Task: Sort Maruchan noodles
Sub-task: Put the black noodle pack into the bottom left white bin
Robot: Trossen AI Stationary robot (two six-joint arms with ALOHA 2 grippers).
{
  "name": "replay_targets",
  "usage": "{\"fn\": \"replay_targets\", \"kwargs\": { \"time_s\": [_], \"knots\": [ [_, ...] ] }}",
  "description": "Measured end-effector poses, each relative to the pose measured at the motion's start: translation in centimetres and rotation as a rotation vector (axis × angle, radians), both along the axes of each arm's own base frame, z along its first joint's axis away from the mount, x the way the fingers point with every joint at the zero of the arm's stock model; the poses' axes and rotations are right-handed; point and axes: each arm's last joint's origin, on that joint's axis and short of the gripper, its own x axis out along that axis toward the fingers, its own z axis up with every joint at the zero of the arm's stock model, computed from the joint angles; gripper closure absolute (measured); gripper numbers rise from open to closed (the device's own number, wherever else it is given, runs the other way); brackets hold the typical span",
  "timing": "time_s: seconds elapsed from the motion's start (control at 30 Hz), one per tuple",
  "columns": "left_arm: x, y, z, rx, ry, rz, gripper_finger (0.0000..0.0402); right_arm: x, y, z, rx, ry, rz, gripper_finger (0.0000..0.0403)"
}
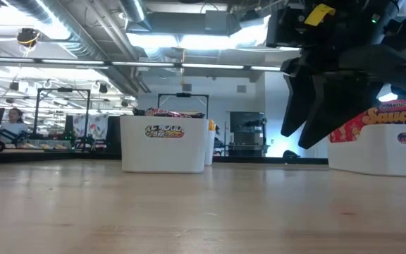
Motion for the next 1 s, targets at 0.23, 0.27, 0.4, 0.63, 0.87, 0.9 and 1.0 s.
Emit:
{"fn": "replay_targets", "kwargs": {
  "time_s": [0.23,0.27,0.4,0.63,0.87,0.9,1.0],
  "knots": [
    [-0.5,-1.0,0.0,0.004,-0.070,0.044,0.0195,0.0,-0.1,0.0,-0.023,-0.005,0.009,0.0172],
    [-0.5,-1.4,0.0,-0.017,-0.080,0.054,0.0195,0.1,-0.1,0.0,-0.038,-0.012,0.011,0.0172],
    [-0.9,-2.1,-0.4,-0.031,-0.054,0.098,0.0195,0.3,-0.1,0.1,-0.060,-0.040,0.025,0.0172],
    [-1.1,-3.3,-1.8,-0.003,-0.020,0.099,0.0195,0.4,0.0,0.2,-0.048,-0.043,0.045,0.0172],
    [-1.1,-4.2,-2.5,-0.006,-0.025,0.079,0.0195,0.5,0.1,0.2,-0.045,-0.048,0.044,0.0172],
    [-1.1,-4.4,-2.7,-0.005,-0.024,0.078,0.0195,0.5,0.1,0.2,-0.045,-0.048,0.044,0.0172],
    [-0.9,-4.8,-3.3,-0.044,-0.040,0.078,0.0195,0.5,0.1,0.2,-0.045,-0.049,0.044,0.0172]
  ]
}}
